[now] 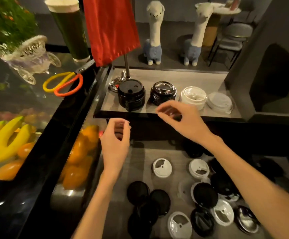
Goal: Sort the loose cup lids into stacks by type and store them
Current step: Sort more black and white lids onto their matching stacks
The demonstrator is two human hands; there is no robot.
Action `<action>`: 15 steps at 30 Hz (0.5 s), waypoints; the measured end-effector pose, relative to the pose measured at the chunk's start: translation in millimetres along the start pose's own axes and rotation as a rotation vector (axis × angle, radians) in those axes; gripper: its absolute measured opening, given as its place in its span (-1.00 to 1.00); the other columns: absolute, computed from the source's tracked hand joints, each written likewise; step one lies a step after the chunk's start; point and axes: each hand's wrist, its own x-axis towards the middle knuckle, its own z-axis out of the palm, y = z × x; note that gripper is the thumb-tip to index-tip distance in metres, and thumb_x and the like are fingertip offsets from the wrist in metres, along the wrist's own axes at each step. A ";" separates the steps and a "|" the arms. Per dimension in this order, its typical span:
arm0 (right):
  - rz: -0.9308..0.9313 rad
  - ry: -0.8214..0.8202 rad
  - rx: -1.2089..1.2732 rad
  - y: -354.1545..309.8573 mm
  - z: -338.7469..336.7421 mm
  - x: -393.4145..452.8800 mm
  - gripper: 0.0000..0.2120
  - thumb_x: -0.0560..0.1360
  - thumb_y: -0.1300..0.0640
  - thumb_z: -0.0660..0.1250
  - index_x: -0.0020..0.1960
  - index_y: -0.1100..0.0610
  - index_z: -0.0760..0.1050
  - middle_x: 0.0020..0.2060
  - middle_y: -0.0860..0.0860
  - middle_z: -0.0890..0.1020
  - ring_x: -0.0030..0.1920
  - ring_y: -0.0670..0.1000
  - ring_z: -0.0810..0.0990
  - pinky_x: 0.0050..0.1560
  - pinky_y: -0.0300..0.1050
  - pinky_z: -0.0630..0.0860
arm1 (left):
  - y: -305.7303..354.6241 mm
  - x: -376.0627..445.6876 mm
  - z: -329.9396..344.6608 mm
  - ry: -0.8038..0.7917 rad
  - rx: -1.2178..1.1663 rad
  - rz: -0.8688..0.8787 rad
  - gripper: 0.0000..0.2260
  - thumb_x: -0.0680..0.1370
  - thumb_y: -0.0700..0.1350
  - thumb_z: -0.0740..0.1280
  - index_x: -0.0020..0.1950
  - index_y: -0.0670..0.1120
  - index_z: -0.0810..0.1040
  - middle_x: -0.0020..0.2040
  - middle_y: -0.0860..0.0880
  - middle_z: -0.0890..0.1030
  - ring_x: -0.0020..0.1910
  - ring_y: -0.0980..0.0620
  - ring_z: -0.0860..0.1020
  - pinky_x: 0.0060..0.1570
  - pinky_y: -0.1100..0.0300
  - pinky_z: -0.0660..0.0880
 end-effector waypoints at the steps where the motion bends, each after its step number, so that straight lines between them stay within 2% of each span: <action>1: 0.075 -0.007 0.028 10.3 2.1 -20.8 -0.85 0.60 0.09 0.45 0.16 0.03 0.66 0.00 -0.13 0.71 0.04 -0.11 0.69 0.04 -0.26 0.61 | -12.8 -14.5 5.8 -0.082 0.017 -0.012 -0.94 0.63 -0.12 0.37 0.10 -0.03 0.57 -0.08 0.11 0.63 -0.07 0.21 0.61 -0.06 0.35 0.54; 4: 0.323 -0.077 0.023 62.5 17.8 -91.3 -0.89 0.56 0.12 0.49 0.09 0.00 0.66 -0.07 -0.12 0.72 -0.04 -0.15 0.69 -0.01 -0.19 0.61 | -70.0 -61.5 29.9 -0.409 0.161 -0.138 -0.89 0.55 -0.19 0.46 0.03 0.00 0.61 -0.16 0.09 0.66 -0.16 0.18 0.62 -0.08 0.11 0.61; 6: 0.444 -0.175 -0.081 97.5 28.7 -131.7 -0.80 0.51 0.12 0.55 0.11 0.02 0.63 -0.03 -0.08 0.71 -0.06 -0.13 0.67 0.04 -0.04 0.63 | -102.4 -88.9 40.3 -0.611 0.238 -0.198 -0.83 0.51 -0.16 0.49 0.02 0.07 0.61 -0.15 0.12 0.65 -0.18 0.17 0.62 -0.06 0.02 0.62; 7: 0.499 -0.264 -0.157 112.2 32.9 -148.1 -0.70 0.48 0.07 0.57 0.18 0.03 0.61 0.05 -0.06 0.70 0.01 -0.10 0.66 0.12 0.01 0.61 | -114.6 -101.5 45.7 -0.678 0.246 -0.191 -0.81 0.49 -0.12 0.50 0.02 0.11 0.59 -0.11 0.14 0.63 -0.15 0.16 0.62 -0.05 0.00 0.62; 9: 0.579 -0.504 -0.358 130.7 40.8 -172.0 -0.41 0.46 -0.03 0.58 0.41 0.06 0.47 0.32 0.00 0.57 0.29 0.03 0.56 0.31 0.00 0.50 | -128.0 -122.7 55.9 -0.757 0.248 -0.173 -0.79 0.46 -0.08 0.51 0.02 0.15 0.58 -0.07 0.18 0.60 -0.08 0.09 0.61 -0.01 -0.02 0.62; 11: 0.606 -0.689 -0.542 143.6 51.0 -185.2 -0.14 0.45 -0.06 0.57 0.60 0.07 0.22 0.56 0.05 0.32 0.54 0.13 0.33 0.50 0.00 0.30 | -129.3 -135.3 65.7 -0.804 0.231 -0.166 -0.80 0.46 -0.11 0.53 0.03 0.07 0.62 -0.04 0.15 0.63 -0.03 0.08 0.62 0.05 0.00 0.61; 13: 0.577 -0.783 -0.677 151.9 62.5 -193.7 -0.03 0.45 -0.03 0.56 0.66 0.10 0.08 0.63 0.09 0.14 0.62 0.15 0.14 0.59 0.02 0.10 | -125.7 -144.6 77.6 -0.841 0.176 -0.174 -0.80 0.47 -0.13 0.51 0.02 0.08 0.60 0.00 0.08 0.67 0.02 0.10 0.65 0.13 0.04 0.61; 15: 0.506 -0.814 -0.801 160.3 72.8 -202.5 -0.08 0.47 0.01 0.54 0.65 0.14 0.09 0.62 0.14 0.13 0.63 0.18 0.10 0.61 0.06 0.04 | -123.0 -153.5 89.4 -0.859 0.155 -0.176 -0.80 0.48 -0.10 0.48 0.02 0.14 0.56 0.04 0.04 0.67 0.05 0.12 0.65 0.17 0.06 0.60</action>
